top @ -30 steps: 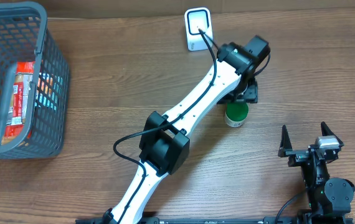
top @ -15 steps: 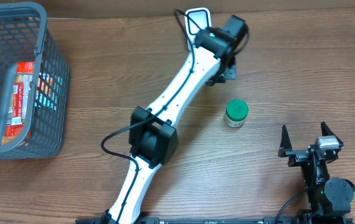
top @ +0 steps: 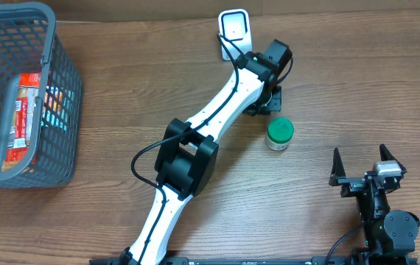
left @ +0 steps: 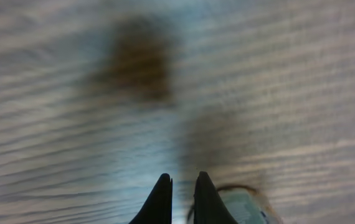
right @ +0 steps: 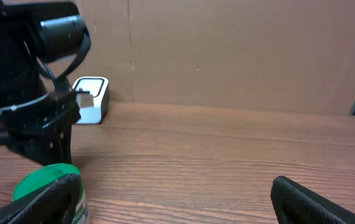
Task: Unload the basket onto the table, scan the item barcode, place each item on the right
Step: 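Lower the jar onto the table beside the scanner and release, then move the left gripper back into the basket toward the Kleenex pack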
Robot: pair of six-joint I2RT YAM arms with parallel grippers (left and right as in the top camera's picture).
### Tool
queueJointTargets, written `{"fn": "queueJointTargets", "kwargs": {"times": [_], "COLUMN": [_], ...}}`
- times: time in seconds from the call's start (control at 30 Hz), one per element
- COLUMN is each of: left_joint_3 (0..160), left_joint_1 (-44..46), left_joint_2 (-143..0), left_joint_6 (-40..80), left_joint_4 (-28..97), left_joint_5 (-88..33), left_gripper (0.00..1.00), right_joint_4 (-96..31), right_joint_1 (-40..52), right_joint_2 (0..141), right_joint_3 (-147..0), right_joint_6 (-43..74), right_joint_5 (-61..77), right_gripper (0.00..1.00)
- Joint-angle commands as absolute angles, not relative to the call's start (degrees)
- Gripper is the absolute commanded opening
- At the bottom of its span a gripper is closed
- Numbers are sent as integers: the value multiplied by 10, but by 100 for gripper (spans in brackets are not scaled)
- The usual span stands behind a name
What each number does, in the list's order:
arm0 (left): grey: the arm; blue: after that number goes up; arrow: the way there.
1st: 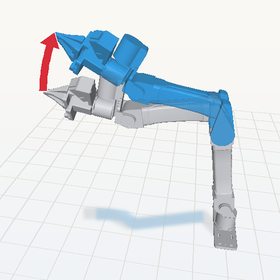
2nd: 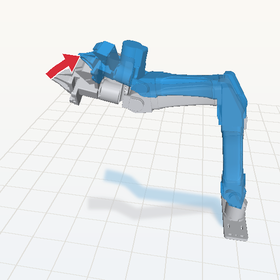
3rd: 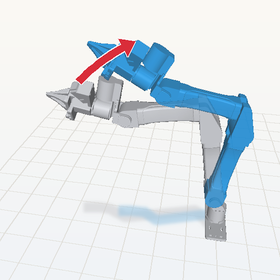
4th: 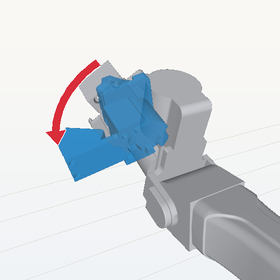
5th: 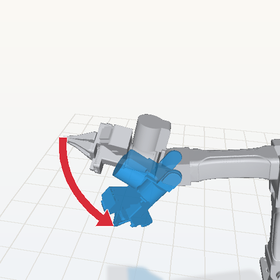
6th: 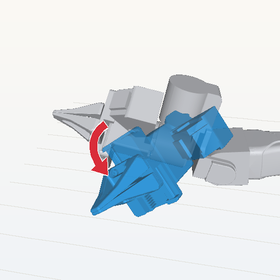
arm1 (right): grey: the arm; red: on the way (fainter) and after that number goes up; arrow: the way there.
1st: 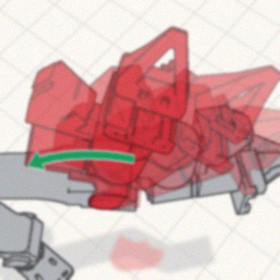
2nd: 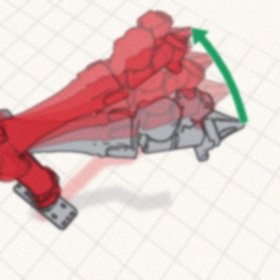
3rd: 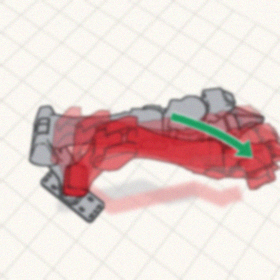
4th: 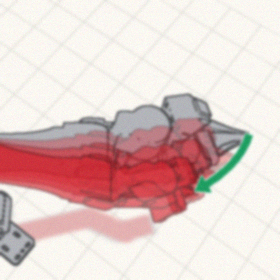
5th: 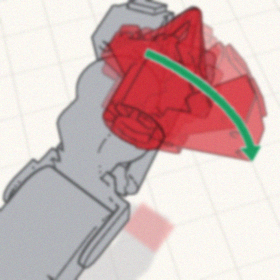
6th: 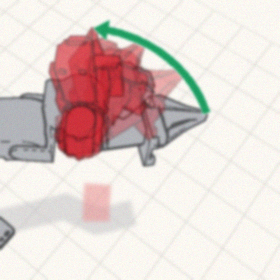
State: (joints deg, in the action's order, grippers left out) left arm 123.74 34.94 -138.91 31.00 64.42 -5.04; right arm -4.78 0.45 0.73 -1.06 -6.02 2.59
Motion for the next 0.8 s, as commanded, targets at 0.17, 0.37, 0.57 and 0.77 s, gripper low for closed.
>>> {"fn": "queueJointTargets", "kwargs": {"times": [0.17, 0.37, 0.57, 0.77], "left_joint_3": [1232, 1232, 1232, 1232], "left_joint_1": [350, 350, 353, 359], "left_joint_2": [-1391, -1391, -1391, -1391], "left_joint_6": [248, 248, 233, 227], "left_joint_4": [667, 717, 724, 701], "left_joint_5": [-166, -166, -166, -166], "left_gripper": [4, 4, 4, 4], "right_joint_4": [-46, -46, -46, -46], "right_joint_1": [3, 3, 3, 3], "right_joint_2": [2, 2, 2, 2], "right_joint_3": [-4, -4, -4, -4], "right_joint_6": [-63, -63, -63, -63], "right_joint_5": [27, 27, 27, 27], "right_gripper": [100, 100, 100, 100]}}
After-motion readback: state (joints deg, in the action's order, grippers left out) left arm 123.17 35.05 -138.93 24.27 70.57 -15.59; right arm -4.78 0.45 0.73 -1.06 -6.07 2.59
